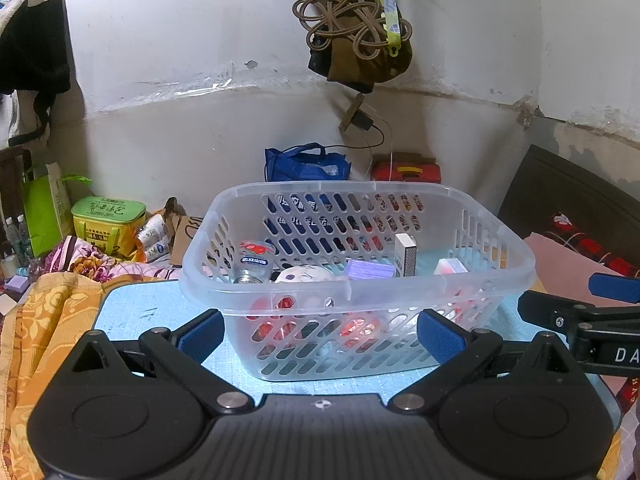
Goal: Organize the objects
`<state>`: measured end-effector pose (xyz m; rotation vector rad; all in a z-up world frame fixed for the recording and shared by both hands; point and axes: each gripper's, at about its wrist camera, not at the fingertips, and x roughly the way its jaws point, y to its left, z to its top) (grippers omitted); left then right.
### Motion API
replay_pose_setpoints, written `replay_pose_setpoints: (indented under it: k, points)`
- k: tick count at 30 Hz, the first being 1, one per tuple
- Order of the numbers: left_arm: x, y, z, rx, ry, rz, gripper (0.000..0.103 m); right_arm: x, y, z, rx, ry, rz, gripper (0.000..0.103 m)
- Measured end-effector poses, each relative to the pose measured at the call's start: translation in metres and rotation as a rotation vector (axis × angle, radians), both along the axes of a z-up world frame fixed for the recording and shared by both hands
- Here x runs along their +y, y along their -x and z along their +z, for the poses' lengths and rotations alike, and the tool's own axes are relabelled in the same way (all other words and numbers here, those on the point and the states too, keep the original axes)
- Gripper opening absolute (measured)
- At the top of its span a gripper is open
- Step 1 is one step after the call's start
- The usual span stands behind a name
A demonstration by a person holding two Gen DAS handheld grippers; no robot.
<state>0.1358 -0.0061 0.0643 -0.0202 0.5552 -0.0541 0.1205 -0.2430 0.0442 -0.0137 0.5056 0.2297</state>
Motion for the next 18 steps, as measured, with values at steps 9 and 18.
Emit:
replay_pose_setpoints:
  k: [9,18]
  points:
    - [0.0010,0.0001,-0.0002,0.002,0.002,-0.001,0.103,0.0010,0.0006,-0.0001,0.003,0.005,-0.001,0.103]
    - [0.0046,0.0033,0.0046,-0.027,0.009,-0.009,0.103,0.0017,0.0004,0.0007,0.005,0.008,0.000,0.103]
